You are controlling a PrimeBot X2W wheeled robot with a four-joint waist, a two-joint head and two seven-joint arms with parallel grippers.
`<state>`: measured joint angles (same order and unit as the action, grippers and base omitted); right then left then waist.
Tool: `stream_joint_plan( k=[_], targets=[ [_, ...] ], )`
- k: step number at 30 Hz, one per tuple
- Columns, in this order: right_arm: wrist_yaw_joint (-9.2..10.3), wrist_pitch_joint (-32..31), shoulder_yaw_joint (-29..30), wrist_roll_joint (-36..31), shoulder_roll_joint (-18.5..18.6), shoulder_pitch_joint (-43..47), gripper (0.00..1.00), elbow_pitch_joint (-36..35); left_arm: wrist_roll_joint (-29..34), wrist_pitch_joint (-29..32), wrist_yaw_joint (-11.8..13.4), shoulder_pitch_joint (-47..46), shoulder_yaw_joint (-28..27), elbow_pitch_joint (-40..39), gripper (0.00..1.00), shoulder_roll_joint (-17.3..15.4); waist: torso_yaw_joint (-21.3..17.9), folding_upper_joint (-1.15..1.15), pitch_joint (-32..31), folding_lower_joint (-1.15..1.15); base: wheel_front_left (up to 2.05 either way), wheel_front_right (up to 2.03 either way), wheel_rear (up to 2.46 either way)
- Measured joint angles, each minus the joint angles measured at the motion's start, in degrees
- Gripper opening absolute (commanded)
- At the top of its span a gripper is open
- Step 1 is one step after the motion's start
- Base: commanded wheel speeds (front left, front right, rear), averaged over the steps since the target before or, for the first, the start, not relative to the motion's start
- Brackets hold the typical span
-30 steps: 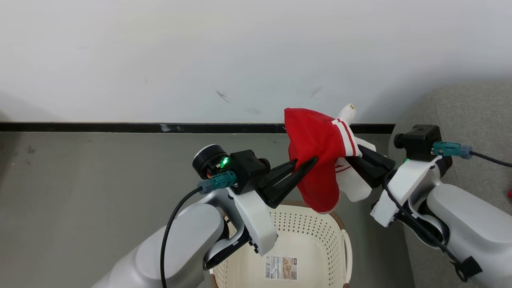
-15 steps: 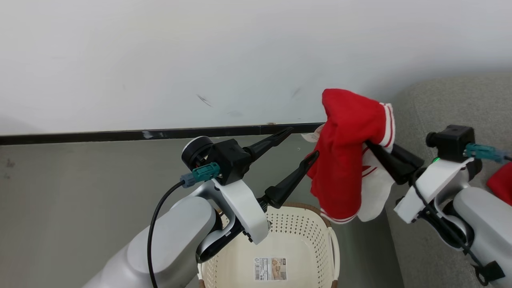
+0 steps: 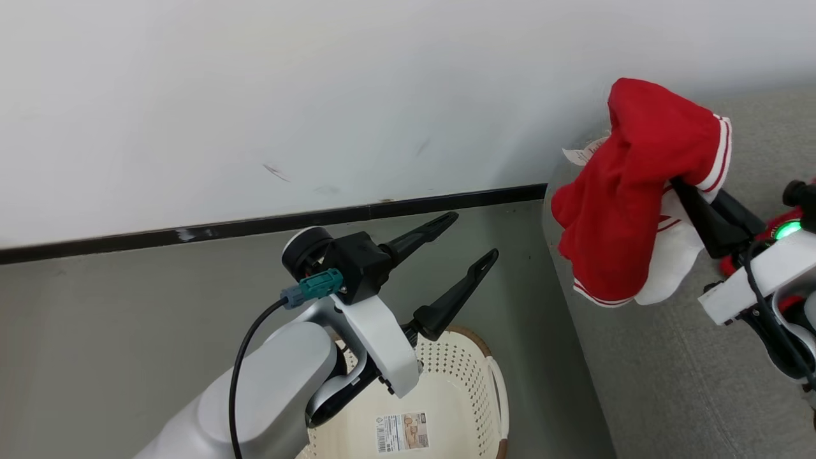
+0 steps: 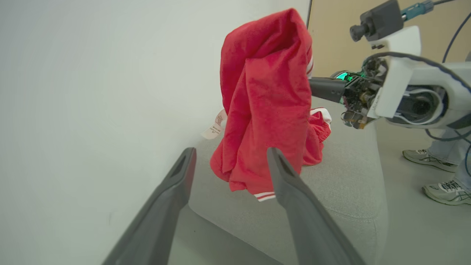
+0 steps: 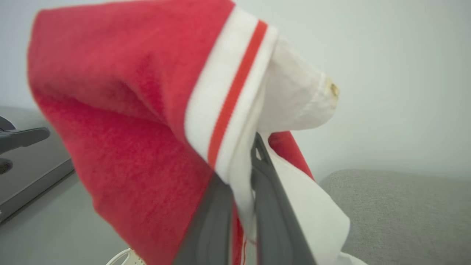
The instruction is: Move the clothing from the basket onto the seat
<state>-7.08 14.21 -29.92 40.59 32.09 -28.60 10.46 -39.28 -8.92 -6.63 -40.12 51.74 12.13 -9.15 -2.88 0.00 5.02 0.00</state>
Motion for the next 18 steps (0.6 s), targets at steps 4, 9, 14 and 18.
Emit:
stream_joint_plan(
  k=[4,9,14,18],
  targets=[
    [0.00,0.01,3.77,-1.21,0.37,2.36,0.00,-1.40,-0.01,-0.25,0.00,1.20,0.34,0.18,1.00,-0.21,-1.89,0.00,-0.04,0.00,0.00,0.00,0.00],
    [0.00,0.08,7.73,-2.55,0.33,5.59,0.00,-3.34,-0.01,-0.75,-0.02,1.27,0.48,0.16,1.00,-0.35,-4.35,0.00,-0.08,0.00,0.00,0.00,0.00],
    [0.00,0.09,12.05,-4.08,-0.03,9.04,0.00,-5.04,-0.01,-1.26,-0.07,1.83,0.55,0.07,1.00,-0.57,-6.89,0.00,-0.13,0.00,0.00,0.00,0.00],
    [0.00,0.09,14.52,-4.85,-0.82,11.68,0.00,-6.61,0.00,-1.27,-0.07,2.02,0.69,-0.02,1.00,-0.92,-8.91,0.00,-0.13,0.00,0.00,0.00,0.00]
  ],
)
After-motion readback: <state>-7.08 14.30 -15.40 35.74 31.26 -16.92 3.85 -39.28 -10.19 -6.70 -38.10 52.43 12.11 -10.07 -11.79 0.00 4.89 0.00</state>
